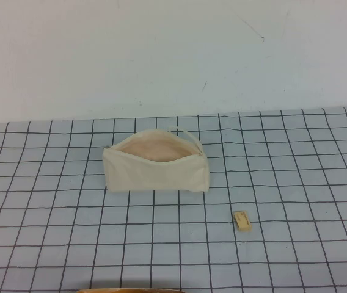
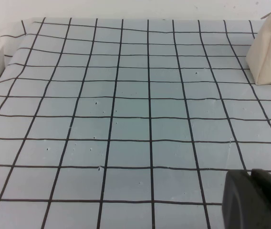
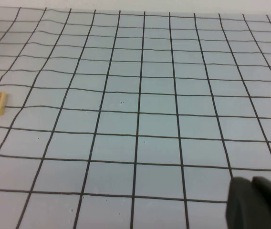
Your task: Put eraser into pencil case
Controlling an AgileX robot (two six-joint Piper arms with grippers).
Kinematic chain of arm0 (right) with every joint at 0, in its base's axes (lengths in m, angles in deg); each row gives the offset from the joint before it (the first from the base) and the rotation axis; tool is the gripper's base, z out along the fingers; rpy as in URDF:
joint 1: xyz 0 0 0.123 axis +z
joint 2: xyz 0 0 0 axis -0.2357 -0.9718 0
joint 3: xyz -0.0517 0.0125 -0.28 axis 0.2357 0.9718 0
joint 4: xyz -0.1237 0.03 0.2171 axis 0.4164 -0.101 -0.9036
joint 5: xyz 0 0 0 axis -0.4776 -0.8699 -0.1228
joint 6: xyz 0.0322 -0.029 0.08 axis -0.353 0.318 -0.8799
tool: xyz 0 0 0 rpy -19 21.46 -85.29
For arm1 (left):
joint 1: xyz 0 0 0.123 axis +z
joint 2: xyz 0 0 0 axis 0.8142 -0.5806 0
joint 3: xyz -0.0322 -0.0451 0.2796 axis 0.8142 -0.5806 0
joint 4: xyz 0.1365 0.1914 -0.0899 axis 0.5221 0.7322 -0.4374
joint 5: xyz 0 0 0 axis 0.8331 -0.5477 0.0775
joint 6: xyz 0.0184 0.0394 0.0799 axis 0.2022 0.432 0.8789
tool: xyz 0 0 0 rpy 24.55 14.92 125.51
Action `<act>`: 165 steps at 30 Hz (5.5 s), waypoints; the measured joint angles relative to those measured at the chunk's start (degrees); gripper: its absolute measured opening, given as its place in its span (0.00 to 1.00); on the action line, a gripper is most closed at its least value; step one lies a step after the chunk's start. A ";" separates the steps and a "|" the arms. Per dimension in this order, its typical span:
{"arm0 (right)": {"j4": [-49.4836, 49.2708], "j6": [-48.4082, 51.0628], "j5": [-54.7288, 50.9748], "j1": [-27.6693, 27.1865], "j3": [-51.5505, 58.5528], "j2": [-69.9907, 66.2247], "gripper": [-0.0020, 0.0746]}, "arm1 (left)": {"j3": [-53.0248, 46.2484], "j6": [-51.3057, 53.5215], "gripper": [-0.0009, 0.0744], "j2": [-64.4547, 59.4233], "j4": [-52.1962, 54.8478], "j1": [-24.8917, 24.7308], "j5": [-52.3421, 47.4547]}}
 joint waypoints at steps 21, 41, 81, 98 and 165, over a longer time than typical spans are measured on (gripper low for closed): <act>-0.05 0.00 0.00 0.00 0.00 0.00 0.02 | 0.00 0.00 0.01 0.00 2.07 0.00 0.00; -30.14 -4.84 -0.22 0.00 0.10 0.00 0.02 | 0.00 0.00 0.01 0.00 2.07 0.00 0.00; -19.70 50.31 -40.26 3.77 -60.90 -66.47 0.02 | 0.00 0.00 0.01 0.00 2.07 0.00 0.00; -11.10 44.90 -42.25 25.76 -81.43 -99.62 0.03 | 0.00 0.00 0.01 0.00 2.07 0.00 0.00; -35.36 35.03 -29.39 26.55 -112.69 -118.64 0.29 | 0.00 0.00 0.01 0.00 2.07 0.00 0.00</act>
